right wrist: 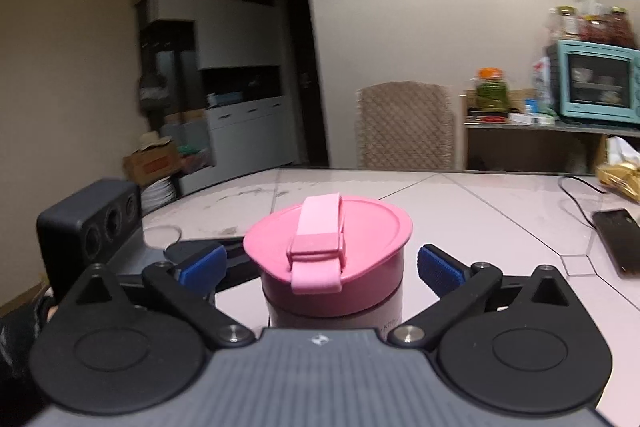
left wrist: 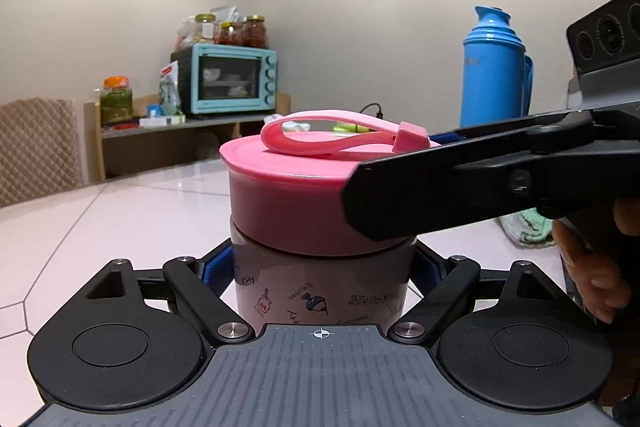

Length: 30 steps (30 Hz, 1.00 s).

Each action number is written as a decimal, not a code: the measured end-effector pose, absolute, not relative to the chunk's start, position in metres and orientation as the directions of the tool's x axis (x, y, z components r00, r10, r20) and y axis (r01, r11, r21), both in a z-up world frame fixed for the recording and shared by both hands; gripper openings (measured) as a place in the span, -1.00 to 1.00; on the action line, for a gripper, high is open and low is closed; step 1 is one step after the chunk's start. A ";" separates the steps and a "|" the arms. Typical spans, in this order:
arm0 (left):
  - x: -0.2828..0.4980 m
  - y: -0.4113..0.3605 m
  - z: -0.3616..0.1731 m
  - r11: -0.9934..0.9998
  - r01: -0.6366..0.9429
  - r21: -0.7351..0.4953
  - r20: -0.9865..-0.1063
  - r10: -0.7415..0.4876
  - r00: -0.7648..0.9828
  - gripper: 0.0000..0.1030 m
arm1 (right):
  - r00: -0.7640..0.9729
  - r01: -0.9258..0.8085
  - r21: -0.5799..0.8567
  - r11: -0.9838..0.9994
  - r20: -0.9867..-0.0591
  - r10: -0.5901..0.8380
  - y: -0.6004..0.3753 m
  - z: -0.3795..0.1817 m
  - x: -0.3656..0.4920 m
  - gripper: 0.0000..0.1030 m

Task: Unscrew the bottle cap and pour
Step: 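Reopen the right gripper, regrasp the lid rim and twist again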

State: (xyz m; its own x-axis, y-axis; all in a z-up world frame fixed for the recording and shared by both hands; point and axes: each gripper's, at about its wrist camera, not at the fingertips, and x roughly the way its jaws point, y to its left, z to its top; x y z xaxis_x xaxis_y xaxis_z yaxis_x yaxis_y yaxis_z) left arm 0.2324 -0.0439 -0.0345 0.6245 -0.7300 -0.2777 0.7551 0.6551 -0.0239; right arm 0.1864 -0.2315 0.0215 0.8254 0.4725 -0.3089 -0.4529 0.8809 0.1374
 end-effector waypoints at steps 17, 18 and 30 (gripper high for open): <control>0.237 -0.044 -0.036 0.649 0.760 -0.021 -0.280 -0.734 0.619 0.74 | 0.876 -0.298 0.119 0.947 -0.360 0.321 -0.202 0.016 0.199 0.86; 0.237 -0.044 -0.036 0.649 0.760 -0.021 -0.280 -0.734 0.619 0.74 | 0.875 -0.296 0.121 0.947 -0.363 0.320 -0.201 0.016 0.200 0.84; 0.236 -0.044 -0.036 0.650 0.760 -0.021 -0.279 -0.734 0.619 0.74 | 0.843 -0.383 0.078 0.920 -0.377 0.383 -0.205 0.016 0.197 0.67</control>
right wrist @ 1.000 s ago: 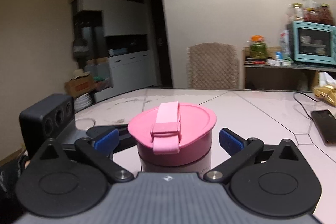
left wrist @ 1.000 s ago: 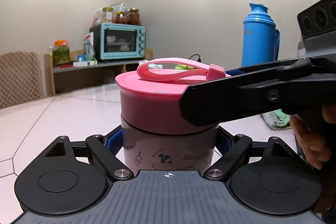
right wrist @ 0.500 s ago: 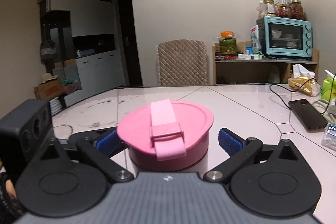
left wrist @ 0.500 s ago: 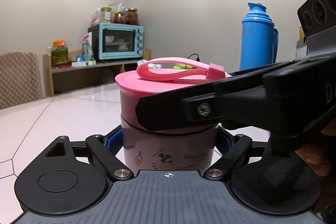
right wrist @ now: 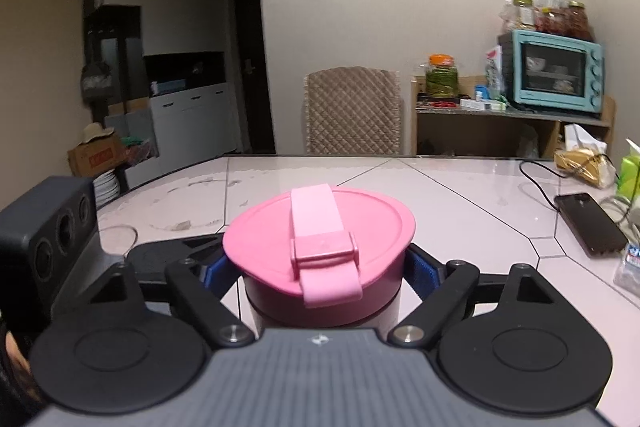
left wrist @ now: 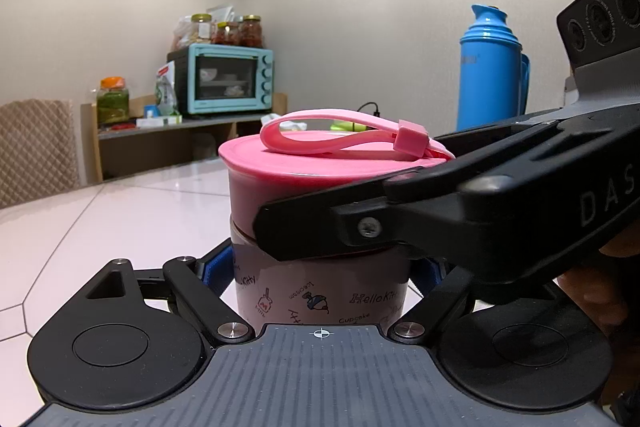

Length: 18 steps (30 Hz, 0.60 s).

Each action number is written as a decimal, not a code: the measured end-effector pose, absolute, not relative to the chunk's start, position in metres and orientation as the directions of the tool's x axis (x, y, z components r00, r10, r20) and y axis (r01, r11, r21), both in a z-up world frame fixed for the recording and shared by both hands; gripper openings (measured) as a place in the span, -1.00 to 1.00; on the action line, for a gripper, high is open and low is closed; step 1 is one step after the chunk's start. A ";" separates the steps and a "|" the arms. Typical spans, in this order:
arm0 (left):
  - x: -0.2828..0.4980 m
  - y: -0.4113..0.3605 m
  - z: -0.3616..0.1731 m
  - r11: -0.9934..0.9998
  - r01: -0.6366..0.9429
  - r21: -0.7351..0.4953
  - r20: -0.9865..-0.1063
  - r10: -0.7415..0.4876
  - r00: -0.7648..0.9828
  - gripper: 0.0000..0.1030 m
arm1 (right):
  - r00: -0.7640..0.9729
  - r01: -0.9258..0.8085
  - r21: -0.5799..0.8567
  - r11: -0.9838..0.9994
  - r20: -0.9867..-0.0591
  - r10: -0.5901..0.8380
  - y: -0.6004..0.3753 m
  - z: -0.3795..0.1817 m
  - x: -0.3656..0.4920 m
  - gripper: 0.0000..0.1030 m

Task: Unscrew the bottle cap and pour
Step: 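Reopen the right gripper, regrasp the lid rim and twist again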

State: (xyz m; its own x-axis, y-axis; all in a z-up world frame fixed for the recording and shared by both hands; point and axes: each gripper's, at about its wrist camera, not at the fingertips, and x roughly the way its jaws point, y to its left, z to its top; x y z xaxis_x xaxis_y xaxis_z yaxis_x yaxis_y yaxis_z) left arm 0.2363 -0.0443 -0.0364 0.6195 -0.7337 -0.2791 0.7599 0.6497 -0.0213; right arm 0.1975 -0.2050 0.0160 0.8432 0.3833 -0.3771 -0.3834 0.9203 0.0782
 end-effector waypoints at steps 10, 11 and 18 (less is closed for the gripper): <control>0.237 -0.045 -0.036 0.649 0.760 -0.022 -0.279 -0.734 0.619 0.74 | 0.689 -0.643 0.067 0.763 -0.382 0.615 -0.238 0.017 0.216 0.67; 0.237 -0.044 -0.036 0.649 0.760 -0.022 -0.279 -0.734 0.619 0.74 | 0.672 -0.663 0.069 0.746 -0.383 0.633 -0.241 0.017 0.218 0.67; 0.238 -0.044 -0.036 0.649 0.760 -0.023 -0.279 -0.735 0.619 0.74 | 0.586 -0.754 0.068 0.654 -0.381 0.715 -0.250 0.022 0.227 0.67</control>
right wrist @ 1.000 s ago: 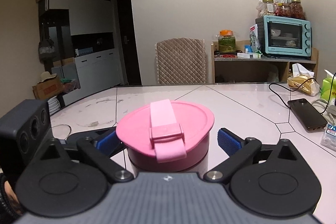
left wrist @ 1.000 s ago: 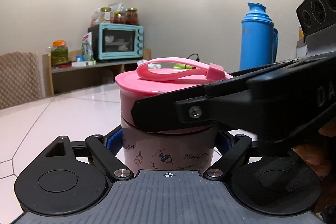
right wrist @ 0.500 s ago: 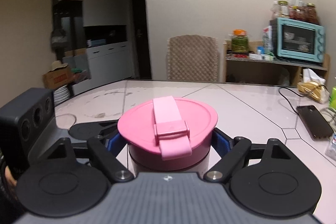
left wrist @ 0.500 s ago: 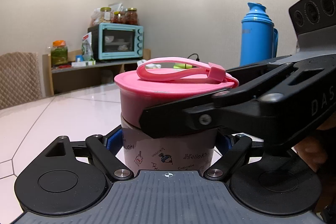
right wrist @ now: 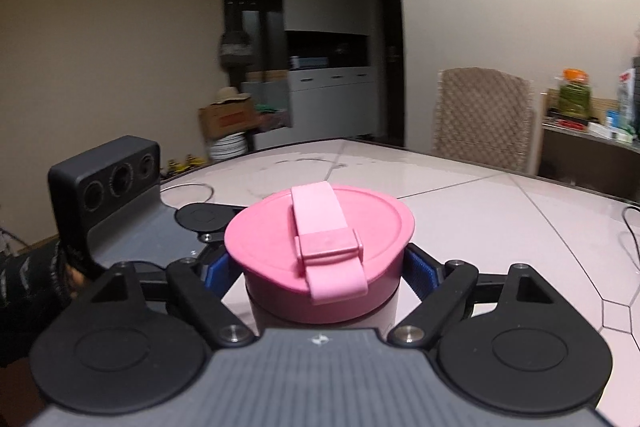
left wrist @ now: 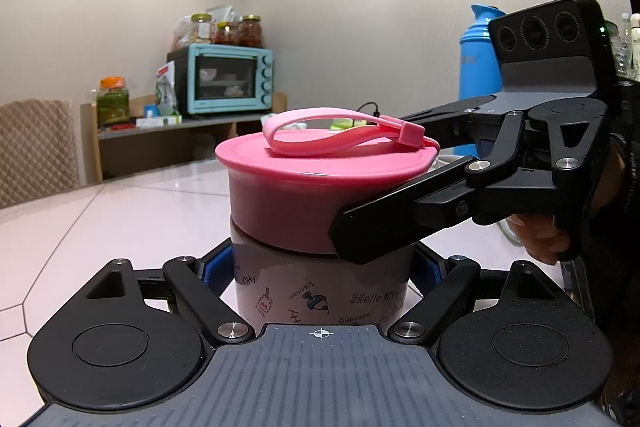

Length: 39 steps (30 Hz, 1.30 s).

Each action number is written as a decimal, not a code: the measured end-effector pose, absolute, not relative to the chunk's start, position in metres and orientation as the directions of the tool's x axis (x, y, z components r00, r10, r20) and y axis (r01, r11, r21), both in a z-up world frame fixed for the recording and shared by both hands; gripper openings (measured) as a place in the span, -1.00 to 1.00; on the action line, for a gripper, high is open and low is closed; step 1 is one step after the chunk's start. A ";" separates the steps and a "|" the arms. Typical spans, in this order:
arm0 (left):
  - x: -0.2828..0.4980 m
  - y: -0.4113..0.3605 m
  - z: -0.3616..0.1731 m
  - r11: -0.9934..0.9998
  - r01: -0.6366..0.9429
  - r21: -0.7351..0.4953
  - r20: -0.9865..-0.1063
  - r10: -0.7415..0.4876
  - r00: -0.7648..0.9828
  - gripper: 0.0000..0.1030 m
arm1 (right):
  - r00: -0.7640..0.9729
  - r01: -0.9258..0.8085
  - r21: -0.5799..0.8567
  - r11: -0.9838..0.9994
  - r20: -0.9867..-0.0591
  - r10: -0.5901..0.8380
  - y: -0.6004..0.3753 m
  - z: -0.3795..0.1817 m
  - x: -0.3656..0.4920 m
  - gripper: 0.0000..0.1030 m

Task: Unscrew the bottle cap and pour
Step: 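Reopen the right gripper, regrasp the lid rim and twist again, then regrasp the lid rim with the right gripper and twist further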

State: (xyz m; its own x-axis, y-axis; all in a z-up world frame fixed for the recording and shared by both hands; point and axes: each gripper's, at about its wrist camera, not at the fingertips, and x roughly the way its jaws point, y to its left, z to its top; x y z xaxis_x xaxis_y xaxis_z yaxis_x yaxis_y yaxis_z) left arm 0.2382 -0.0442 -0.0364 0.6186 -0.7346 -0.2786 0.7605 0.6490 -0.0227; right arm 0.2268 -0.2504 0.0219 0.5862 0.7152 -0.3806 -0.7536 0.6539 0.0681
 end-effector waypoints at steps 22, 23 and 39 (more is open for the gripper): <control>0.240 -0.044 -0.036 0.649 0.761 -0.023 -0.278 -0.735 0.618 0.74 | 0.776 -0.525 0.120 0.842 -0.339 0.532 -0.245 0.034 0.181 0.95; 0.240 -0.044 -0.036 0.649 0.761 -0.023 -0.278 -0.735 0.618 0.74 | 0.781 -0.519 0.119 0.847 -0.336 0.526 -0.243 0.032 0.180 0.95; 0.242 -0.044 -0.036 0.649 0.761 -0.022 -0.278 -0.735 0.619 0.74 | 0.854 -0.379 0.119 0.918 -0.338 0.396 -0.215 0.015 0.182 0.88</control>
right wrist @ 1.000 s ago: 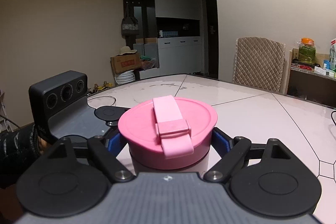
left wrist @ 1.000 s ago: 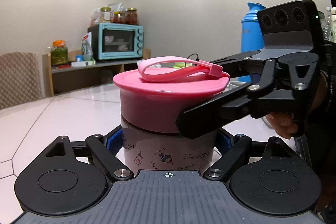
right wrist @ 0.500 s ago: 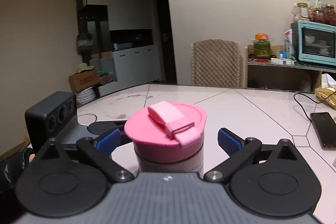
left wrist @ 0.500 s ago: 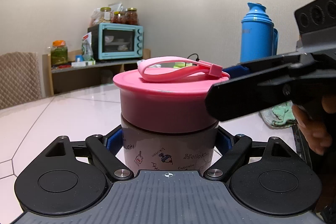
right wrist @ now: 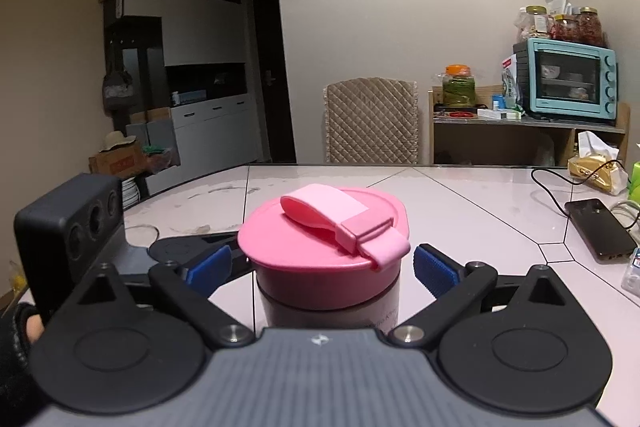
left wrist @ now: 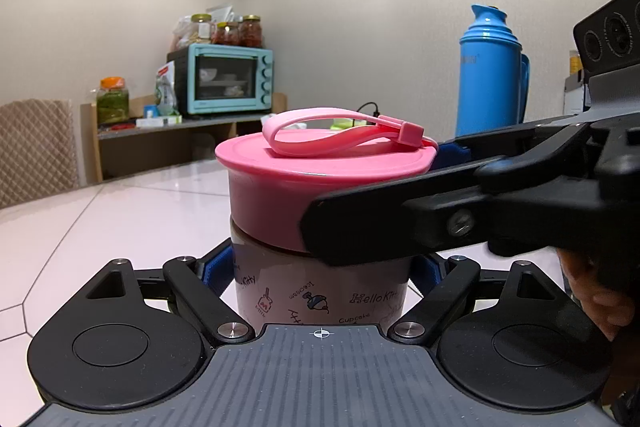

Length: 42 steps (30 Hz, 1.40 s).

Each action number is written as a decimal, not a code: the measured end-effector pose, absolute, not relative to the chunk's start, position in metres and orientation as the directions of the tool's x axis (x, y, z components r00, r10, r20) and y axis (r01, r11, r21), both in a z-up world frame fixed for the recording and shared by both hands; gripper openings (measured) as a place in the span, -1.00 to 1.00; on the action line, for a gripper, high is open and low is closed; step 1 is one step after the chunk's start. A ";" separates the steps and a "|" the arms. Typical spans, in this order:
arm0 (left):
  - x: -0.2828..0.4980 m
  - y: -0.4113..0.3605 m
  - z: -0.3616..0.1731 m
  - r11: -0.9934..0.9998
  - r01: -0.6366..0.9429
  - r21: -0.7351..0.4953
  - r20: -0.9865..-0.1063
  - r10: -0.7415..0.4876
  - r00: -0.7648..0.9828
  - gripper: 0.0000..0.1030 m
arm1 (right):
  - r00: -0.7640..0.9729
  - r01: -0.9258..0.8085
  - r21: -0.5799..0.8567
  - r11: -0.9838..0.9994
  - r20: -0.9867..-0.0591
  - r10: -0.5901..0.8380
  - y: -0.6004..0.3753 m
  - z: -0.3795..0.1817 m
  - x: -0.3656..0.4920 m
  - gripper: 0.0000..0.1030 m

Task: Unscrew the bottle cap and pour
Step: 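Regrasp the lid rim with the right gripper and twist further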

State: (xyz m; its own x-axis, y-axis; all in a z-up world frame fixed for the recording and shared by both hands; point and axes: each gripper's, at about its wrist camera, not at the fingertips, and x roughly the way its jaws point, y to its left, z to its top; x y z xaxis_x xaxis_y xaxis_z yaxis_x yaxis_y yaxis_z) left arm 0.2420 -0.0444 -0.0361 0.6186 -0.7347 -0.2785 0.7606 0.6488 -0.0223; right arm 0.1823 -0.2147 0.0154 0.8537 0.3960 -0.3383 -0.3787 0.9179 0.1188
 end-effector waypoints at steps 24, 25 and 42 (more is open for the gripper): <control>0.240 -0.044 -0.036 0.649 0.761 -0.021 -0.278 -0.735 0.619 0.74 | 0.849 -0.411 0.081 0.908 -0.327 0.414 -0.214 0.013 0.188 0.66; 0.240 -0.044 -0.036 0.649 0.761 -0.021 -0.278 -0.735 0.619 0.74 | 0.843 -0.424 0.080 0.902 -0.329 0.425 -0.216 0.013 0.189 0.66; 0.240 -0.045 -0.036 0.649 0.761 -0.022 -0.279 -0.735 0.618 0.74 | 0.559 -0.775 0.090 0.625 -0.363 0.746 -0.263 0.025 0.231 0.66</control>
State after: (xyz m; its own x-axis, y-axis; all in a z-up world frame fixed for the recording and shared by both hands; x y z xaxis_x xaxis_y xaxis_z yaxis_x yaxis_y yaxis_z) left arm 0.2395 -0.0448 -0.0358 0.6185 -0.7347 -0.2787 0.7606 0.6488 -0.0224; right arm 0.2307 -0.2627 0.0252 0.5590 0.7456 -0.3627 -0.7753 0.6252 0.0904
